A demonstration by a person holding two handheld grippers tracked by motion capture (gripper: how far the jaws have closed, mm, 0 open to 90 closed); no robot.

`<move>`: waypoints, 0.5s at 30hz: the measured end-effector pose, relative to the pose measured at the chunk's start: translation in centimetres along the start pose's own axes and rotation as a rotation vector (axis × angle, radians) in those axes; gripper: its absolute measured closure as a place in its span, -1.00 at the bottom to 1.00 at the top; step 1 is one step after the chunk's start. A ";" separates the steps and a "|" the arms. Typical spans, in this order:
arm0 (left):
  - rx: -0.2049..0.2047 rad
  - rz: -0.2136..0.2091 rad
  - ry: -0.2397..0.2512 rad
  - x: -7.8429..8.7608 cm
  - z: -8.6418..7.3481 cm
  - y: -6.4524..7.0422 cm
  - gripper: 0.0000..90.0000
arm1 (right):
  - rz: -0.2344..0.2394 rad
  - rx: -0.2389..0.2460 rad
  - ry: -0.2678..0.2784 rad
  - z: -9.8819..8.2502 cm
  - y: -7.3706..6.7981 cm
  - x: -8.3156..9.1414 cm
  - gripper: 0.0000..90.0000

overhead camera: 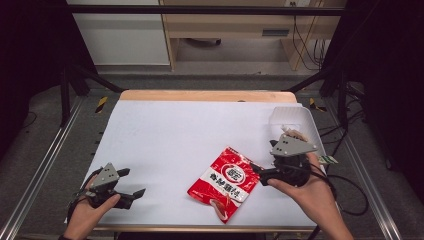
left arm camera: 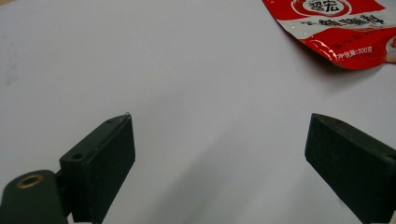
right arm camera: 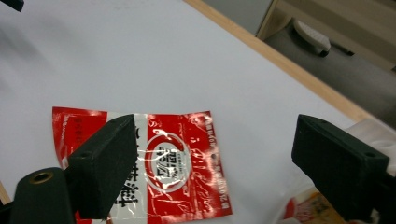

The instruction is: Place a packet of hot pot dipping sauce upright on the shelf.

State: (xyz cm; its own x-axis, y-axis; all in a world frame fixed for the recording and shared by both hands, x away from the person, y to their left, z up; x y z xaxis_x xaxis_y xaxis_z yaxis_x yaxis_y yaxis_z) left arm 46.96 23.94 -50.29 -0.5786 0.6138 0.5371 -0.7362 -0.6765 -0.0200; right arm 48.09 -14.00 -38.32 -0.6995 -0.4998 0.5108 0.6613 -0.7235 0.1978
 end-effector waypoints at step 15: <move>-0.022 -0.006 -0.018 -0.3 -0.1 0.4 -0.82 | -0.030 -0.113 -0.123 -8.3 -1.5 -4.9 -0.73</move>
State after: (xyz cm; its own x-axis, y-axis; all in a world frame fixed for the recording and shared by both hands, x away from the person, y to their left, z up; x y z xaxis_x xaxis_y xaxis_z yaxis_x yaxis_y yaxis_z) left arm 46.80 23.52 -50.57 -0.5676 0.6108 0.5521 -0.7477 -0.6631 -0.0352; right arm 48.27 -14.44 -48.10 -0.6759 -0.4201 0.6056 0.6010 -0.7897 0.1230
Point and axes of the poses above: each handheld gripper's, and its own axes: x roughly backward along the jaws, z roughly out of its top, y roughly to its right, the point moved 10 cm from there along -x, roughly forward along the jaws, and after that the axes turned 3 degrees about y, right-handed, at the moved point
